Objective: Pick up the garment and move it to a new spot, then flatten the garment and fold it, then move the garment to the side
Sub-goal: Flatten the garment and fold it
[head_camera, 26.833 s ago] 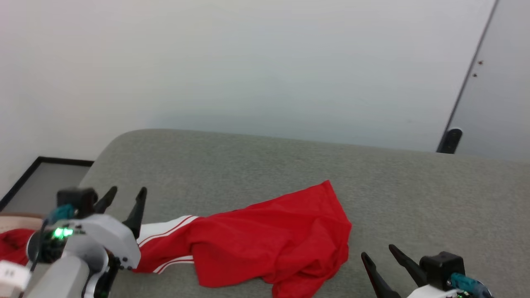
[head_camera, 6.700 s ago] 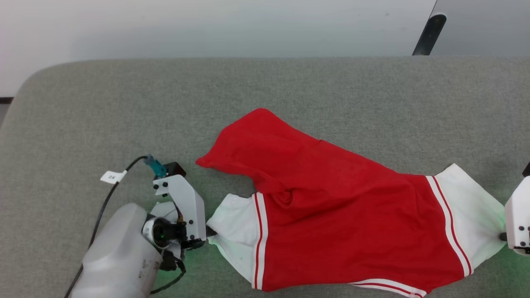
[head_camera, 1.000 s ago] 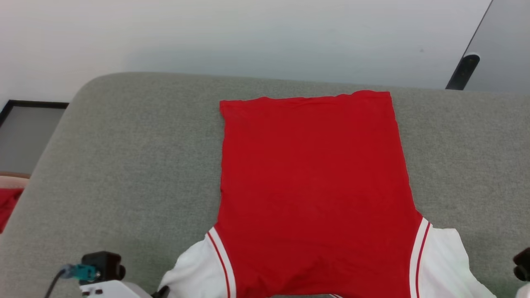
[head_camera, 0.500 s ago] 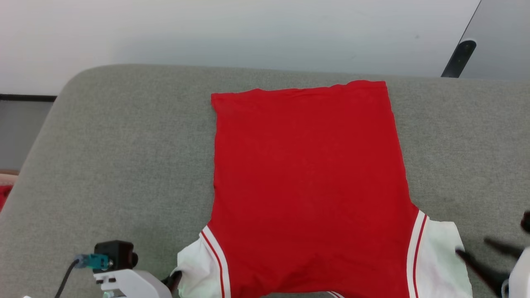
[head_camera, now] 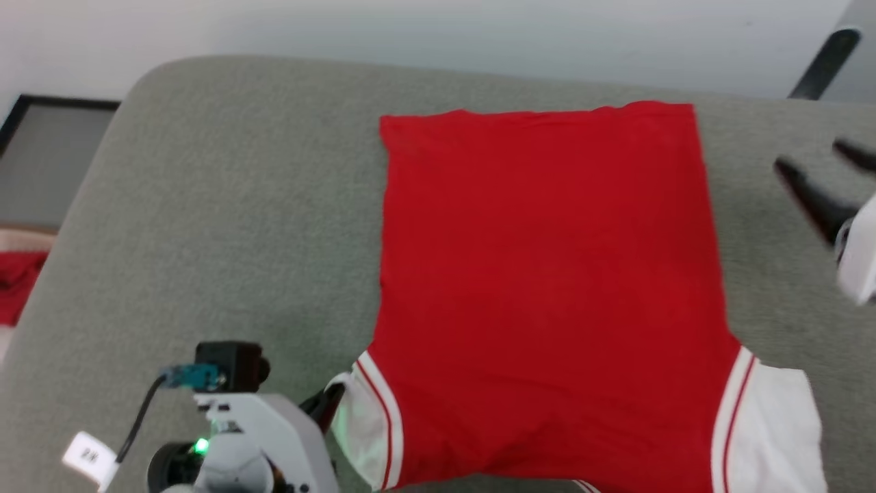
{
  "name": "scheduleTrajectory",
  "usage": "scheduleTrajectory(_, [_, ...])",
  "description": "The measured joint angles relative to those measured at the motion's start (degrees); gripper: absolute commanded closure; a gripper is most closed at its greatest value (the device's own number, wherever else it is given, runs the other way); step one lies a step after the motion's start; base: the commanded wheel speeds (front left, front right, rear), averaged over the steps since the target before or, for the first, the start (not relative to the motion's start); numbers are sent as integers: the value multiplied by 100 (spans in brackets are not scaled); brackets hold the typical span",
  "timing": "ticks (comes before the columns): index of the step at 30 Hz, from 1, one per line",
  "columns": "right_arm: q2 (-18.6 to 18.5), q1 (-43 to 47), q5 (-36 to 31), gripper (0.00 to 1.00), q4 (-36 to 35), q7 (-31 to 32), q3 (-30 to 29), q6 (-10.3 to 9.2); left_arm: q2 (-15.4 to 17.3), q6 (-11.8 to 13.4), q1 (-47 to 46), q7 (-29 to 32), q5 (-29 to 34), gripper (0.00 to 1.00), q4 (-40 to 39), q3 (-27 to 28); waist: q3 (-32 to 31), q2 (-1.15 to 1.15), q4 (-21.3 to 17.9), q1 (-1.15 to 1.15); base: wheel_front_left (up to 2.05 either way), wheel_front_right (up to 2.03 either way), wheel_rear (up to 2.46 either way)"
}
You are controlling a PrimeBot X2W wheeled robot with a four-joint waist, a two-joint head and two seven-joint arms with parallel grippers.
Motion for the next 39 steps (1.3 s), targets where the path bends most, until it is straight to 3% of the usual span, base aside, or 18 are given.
scheduleTrajectory(9, [-289, -1948, -69, 0, 2259, 233, 541, 0, -452, -447, -769, -80, 145, 100, 422, -338, 493, 0, 532, 0, 0, 0, 0])
scheduleTrajectory(19, [-193, -3461, -361, 0, 4201, 1027, 1112, 0, -899, -901, -1297, -287, 157, 100, 905, -588, 1157, 0, 1019, 0, 0, 0, 0])
scheduleTrajectory(30, [-140, -4202, -813, 0, 5717, 1610, 708, 0, -1290, -1223, -1605, -411, 145, 100, 1323, -822, 1635, 0, 1597, 0, 0, 0, 0])
scheduleTrajectory(31, [-130, -4274, -910, 8, 5803, 1696, 680, 0, -1303, -1230, -1614, -412, 144, 100, 1346, -828, 1669, 0, 1632, 0, 0, 0, 0])
scheduleTrajectory(32, [-123, -4355, -991, 8, 5885, 1793, 655, 0, -1323, -1254, -1623, -416, 142, 100, 1367, -836, 1699, 0, 1666, 0, 0, 0, 0])
scheduleTrajectory(33, [-112, -4416, -1076, 77, 5926, 1844, 647, -1, -1339, -1270, -1633, -424, 142, 100, 1385, -843, 1724, 0, 1697, 0, 0, 0, 0])
scheduleTrajectory(34, [-107, -4458, -1123, 100, 5966, 1847, 615, -7, -1356, -1271, -1640, -437, 138, 100, 1397, -844, 1749, 0, 1722, 0, 0, 0, 0])
scheduleTrajectory(39, [5, -4559, -1289, 100, 6089, 1803, 495, -5, -1399, -1279, -1662, -481, 93, 100, 1496, -827, 1791, 0, 1787, 0, 0, 0, 0])
